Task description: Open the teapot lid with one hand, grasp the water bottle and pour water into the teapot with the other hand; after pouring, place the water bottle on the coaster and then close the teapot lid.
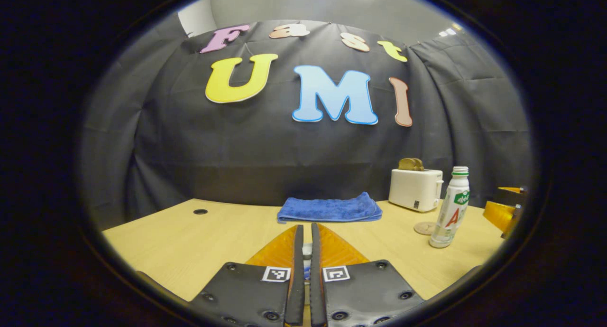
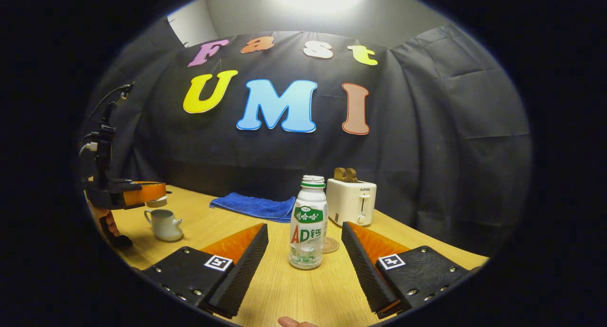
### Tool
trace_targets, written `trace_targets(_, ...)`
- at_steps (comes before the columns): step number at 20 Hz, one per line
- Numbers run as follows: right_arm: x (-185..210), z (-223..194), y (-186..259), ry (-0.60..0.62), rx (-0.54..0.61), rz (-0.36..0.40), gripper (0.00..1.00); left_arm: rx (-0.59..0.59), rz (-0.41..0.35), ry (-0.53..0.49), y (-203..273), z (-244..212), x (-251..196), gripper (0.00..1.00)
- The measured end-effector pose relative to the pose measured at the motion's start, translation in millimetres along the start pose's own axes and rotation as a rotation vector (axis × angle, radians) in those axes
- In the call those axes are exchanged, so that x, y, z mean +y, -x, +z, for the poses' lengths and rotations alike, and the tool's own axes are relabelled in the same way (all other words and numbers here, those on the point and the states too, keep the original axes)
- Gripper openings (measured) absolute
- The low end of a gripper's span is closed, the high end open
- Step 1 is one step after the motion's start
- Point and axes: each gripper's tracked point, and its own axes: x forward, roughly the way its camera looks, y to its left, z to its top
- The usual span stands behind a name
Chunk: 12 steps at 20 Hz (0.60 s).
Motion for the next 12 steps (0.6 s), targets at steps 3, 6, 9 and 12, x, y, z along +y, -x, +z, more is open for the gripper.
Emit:
trace_targets(3, -11.1, -6.5, -28.1, 0.046, 0.035, 0.0, 0.95, 0.002, -0.021, 0.003, 2.9, -2.3, -3.5, 0.15)
trace_targets(6, -12.4, -24.6, -49.6, 0.021, 0.091, 0.02, 0.95, 0.0, -0.037, 0.018, 4.4, 0.2, -5.8, 0.15)
trace_targets(9, -15.4, -45.5, -69.7, 0.044, 0.158, 0.016, 0.95, 0.004, -0.044, 0.009, 3.4, -1.8, -8.9, 0.15)
trace_targets(12, -13.6, -50.3, -83.8, 0.014, 0.187, 0.038, 0.96, 0.005, -0.052, 0.003, 4.6, -1.7, -11.8, 0.11)
